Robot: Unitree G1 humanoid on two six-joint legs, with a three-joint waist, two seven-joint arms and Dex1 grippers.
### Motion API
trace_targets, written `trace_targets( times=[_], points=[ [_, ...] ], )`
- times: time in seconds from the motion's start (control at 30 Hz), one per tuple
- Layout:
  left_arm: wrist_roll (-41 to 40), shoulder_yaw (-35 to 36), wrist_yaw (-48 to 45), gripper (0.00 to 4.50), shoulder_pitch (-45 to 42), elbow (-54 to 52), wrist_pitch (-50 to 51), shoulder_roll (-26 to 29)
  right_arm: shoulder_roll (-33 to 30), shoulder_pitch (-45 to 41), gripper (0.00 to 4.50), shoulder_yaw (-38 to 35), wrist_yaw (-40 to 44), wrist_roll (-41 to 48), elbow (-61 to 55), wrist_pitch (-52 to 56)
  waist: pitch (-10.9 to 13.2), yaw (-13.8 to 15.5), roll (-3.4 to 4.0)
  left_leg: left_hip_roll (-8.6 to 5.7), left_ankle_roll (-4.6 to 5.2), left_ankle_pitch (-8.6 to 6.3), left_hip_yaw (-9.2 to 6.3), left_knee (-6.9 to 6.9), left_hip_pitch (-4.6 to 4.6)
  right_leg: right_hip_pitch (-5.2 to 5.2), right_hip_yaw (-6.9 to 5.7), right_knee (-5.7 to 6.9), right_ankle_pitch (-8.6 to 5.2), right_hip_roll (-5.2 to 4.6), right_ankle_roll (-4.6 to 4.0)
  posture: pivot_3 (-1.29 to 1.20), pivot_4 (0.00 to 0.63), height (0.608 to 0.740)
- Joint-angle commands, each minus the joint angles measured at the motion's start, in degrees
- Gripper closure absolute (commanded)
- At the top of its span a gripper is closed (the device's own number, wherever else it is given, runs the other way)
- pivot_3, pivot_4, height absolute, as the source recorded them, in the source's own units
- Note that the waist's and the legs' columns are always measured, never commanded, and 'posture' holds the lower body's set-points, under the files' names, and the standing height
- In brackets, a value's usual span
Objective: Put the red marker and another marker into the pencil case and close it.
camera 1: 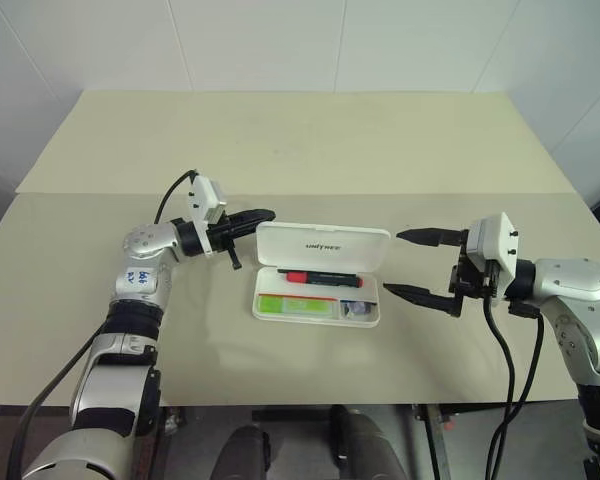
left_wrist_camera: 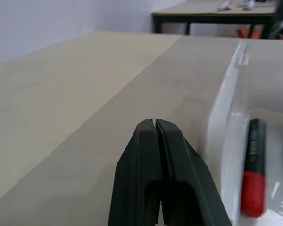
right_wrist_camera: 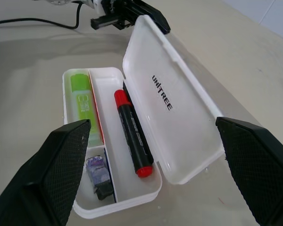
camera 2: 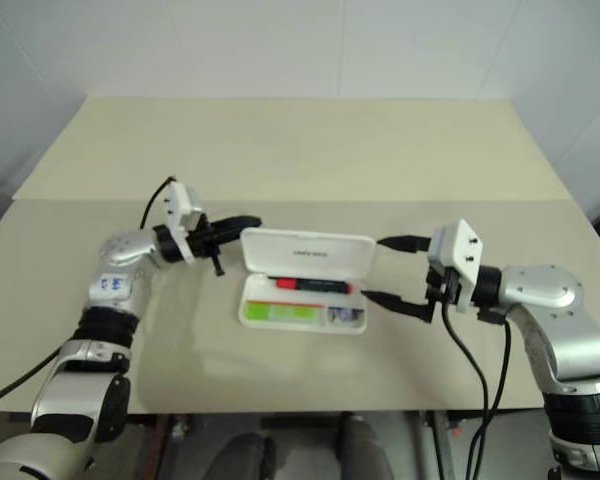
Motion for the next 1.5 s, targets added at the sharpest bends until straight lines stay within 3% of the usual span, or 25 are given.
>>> trace_targets(
  times=[0.03, 0.23, 0.57, 0.8, 1.27, 1.5],
  points=[
    [-2.2, 1.2, -2.7, 4.48, 0.6, -4.0, 0.6, 1.7, 0.3, -0.1, 0.0, -0.1, -0.3, 0.8, -1.8, -0.8, 0.0, 0.0, 0.0, 0.0, 0.0, 0.0, 0.0, 0.0, 0.0, 0.0, 0.0, 0.01, 0.0, 0.0, 0.0, 0.0, 0.15, 0.74],
    [-2.2, -1.7, -11.5, 4.48, 1.4, -7.7, 2.7, 4.8, 0.5, -0.4, 0.0, 0.1, -0.2, 0.6, -1.2, -1.1, 0.0, 0.0, 0.0, -0.01, 0.0, 0.01, -0.01, 0.02, 0.01, 0.0, 0.0, 0.03, 0.0, 0.01, 0.0, 0.0, 0.15, 0.74],
    [1.5, -11.0, -21.3, 4.48, 1.3, -11.3, 1.6, 4.9, 0.7, 0.5, 0.0, -0.5, -1.1, 0.4, -2.0, -1.2, 0.0, 0.1, 0.0, -0.02, 0.01, 0.01, -0.03, 0.02, -0.03, 0.0, 0.0, 0.0, 0.0, 0.02, 0.0, 0.0, 0.15, 0.74],
    [3.2, -14.6, -22.9, 4.48, 2.0, -10.6, 2.5, 4.2, 0.7, 2.0, 0.0, -1.0, -3.1, 0.4, -4.4, -0.7, 0.0, 0.0, 0.0, -0.02, 0.03, 0.02, -0.04, 0.03, -0.02, 0.0, 0.01, 0.03, 0.0, 0.02, 0.0, 0.0, 0.15, 0.74],
    [11.3, -17.9, -15.6, 4.48, 0.2, -0.7, -1.4, 0.6, 0.8, 5.0, 0.0, -2.2, -7.9, 1.6, -11.0, 1.4, 0.0, 0.0, -0.02, -0.05, 0.11, 0.06, -0.05, 0.04, 0.04, 0.02, 0.02, 0.05, 0.0, 0.0, -0.01, 0.0, 0.15, 0.74],
    [11.2, -19.3, -17.1, 4.48, 0.4, -2.1, -1.0, -0.4, 0.9, 4.9, 0.0, -1.5, -8.9, 1.9, -11.6, 1.6, 0.0, 0.0, -0.03, -0.05, 0.14, 0.08, -0.05, 0.04, 0.64, 0.61, 0.06, -0.06, -0.02, 0.01, -0.08, 0.0, 0.15, 0.74]
  ],
)
